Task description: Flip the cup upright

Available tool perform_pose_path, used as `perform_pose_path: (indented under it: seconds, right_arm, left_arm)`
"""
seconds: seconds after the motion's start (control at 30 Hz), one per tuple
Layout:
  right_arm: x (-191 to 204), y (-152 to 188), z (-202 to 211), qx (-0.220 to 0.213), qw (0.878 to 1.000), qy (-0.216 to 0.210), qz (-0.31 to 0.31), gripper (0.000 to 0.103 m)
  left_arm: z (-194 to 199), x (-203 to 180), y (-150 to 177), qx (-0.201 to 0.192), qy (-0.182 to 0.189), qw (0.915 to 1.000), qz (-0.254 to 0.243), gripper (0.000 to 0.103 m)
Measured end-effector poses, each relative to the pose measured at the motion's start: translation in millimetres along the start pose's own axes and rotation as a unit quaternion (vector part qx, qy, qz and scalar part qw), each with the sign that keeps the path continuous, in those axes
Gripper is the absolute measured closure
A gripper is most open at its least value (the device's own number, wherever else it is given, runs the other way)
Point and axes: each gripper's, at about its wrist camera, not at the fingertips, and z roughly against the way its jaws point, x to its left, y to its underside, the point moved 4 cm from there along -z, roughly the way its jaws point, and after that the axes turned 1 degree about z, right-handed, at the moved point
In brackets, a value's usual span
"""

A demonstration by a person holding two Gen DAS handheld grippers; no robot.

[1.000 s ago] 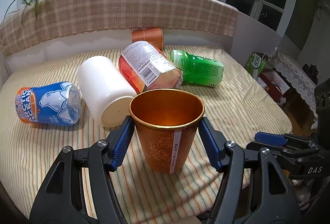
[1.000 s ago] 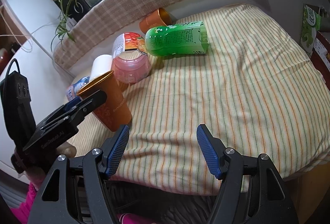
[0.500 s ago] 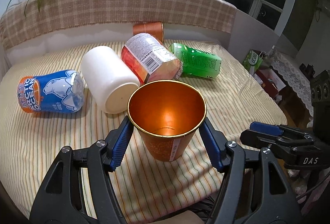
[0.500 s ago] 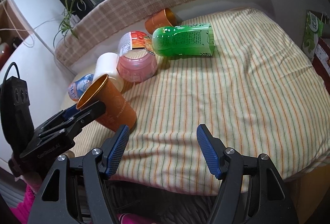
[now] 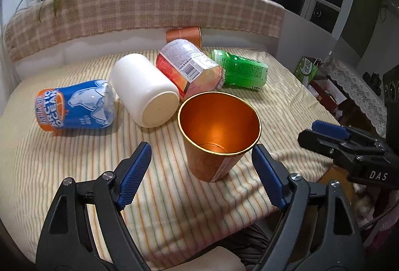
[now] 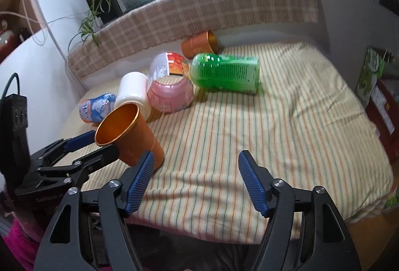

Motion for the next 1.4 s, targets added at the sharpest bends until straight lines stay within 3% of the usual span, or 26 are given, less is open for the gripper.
perform_pose_path:
  seconds: [0.23, 0.5, 0.7, 0.8, 0.87, 0.93, 1.03, 1.4]
  right_arm:
    - [10, -5, 9, -0.031, 0.999, 0.019, 0.030, 0.024]
    - [18, -8, 21, -0.063, 0.996, 0.035, 0.048, 0.024]
    - [19, -15, 35, -0.101, 0.993, 0.052, 0.044, 0.023]
    - [17, -18, 40, -0.117, 0.991, 0.060, 0.038, 0.023]
    - [15, -19, 42, -0.126, 0.989, 0.066, 0.034, 0.023]
    - [13, -19, 44, -0.132, 0.988, 0.073, 0.030, 0.022]
    - [12, -19, 49, -0.143, 0.986, 0.079, 0.027, 0.011]
    - [13, -19, 64, -0.179, 0.978, 0.100, 0.027, 0.011]
  left_arm:
    - [22, -1, 2, -0.029, -0.027, 0.9990, -0.020, 0.012]
    - [54, -3, -5, -0.077, -0.048, 0.9955, -0.027, 0.012]
    - [85, -1, -17, -0.141, -0.092, 0.9856, -0.018, 0.011]
    - [96, 1, -21, -0.165, -0.106, 0.9805, -0.010, 0.000]
    - [104, 3, -22, -0.181, -0.121, 0.9760, -0.004, 0.000]
    - [108, 5, -22, -0.186, -0.125, 0.9744, -0.003, 0.000]
    - [112, 7, -22, -0.187, -0.128, 0.9738, 0.002, 0.000]
    - [123, 8, -18, -0.194, -0.138, 0.9712, 0.002, 0.000]
